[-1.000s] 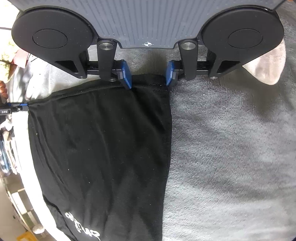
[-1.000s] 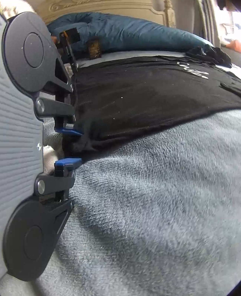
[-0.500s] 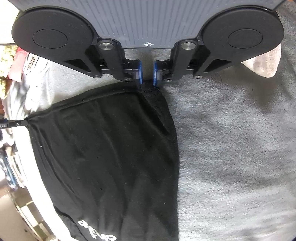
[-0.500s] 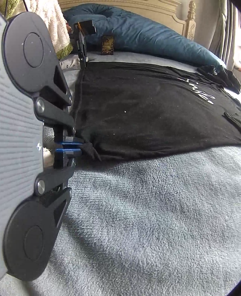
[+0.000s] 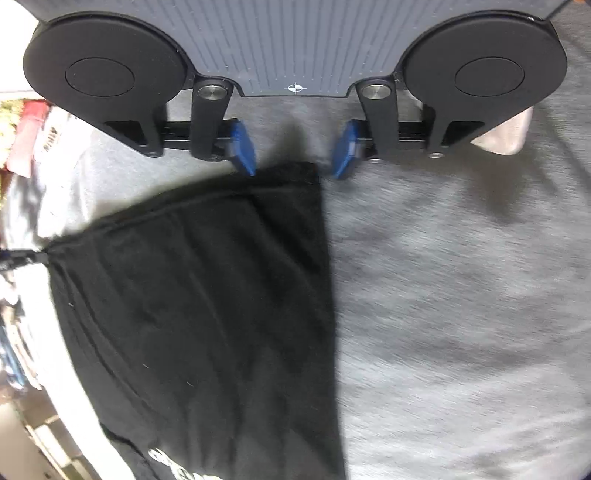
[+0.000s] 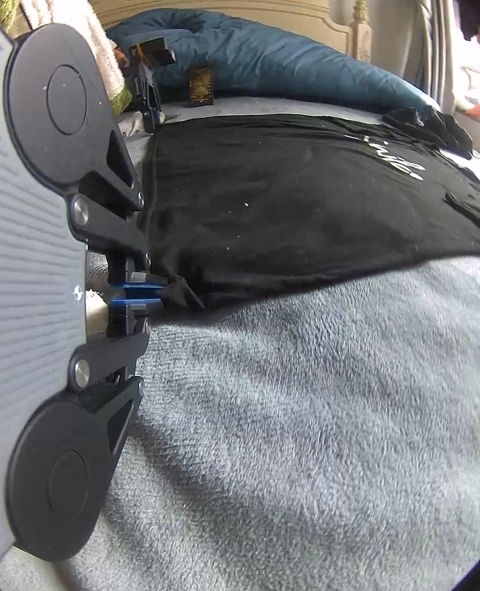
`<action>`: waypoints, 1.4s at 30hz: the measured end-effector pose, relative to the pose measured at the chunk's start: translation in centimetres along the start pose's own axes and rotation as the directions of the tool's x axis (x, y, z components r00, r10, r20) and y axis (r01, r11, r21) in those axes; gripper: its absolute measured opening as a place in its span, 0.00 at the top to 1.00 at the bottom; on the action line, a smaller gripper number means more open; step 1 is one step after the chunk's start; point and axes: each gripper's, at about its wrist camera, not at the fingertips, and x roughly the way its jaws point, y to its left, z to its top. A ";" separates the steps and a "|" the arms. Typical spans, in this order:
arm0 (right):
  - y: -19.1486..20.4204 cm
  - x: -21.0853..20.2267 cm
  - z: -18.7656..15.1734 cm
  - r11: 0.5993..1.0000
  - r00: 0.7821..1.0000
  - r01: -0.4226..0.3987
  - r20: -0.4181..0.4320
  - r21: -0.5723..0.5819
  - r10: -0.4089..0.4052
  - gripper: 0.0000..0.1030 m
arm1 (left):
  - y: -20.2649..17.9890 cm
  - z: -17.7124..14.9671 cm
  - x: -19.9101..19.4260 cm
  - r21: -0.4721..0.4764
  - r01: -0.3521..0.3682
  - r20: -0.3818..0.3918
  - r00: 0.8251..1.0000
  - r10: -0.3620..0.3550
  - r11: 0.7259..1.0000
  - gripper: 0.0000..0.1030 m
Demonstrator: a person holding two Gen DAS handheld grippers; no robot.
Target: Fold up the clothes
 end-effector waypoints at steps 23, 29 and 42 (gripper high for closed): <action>-0.6 0.2 0.1 0.999 1.000 0.002 0.031 -0.035 -0.001 0.96 | -1.2 1.7 -0.2 0.084 -0.031 -0.008 0.999 0.032 0.996 0.72; 1.1 -0.3 0.0 0.995 0.997 -0.003 0.070 -0.100 0.010 0.97 | -2.3 3.0 -1.5 0.147 -0.022 0.020 1.000 0.019 0.989 0.93; 11.0 -6.3 7.5 0.947 0.973 0.052 0.228 -0.318 0.023 0.97 | -7.0 17.0 -7.8 0.121 0.027 0.448 0.890 -0.079 0.992 0.93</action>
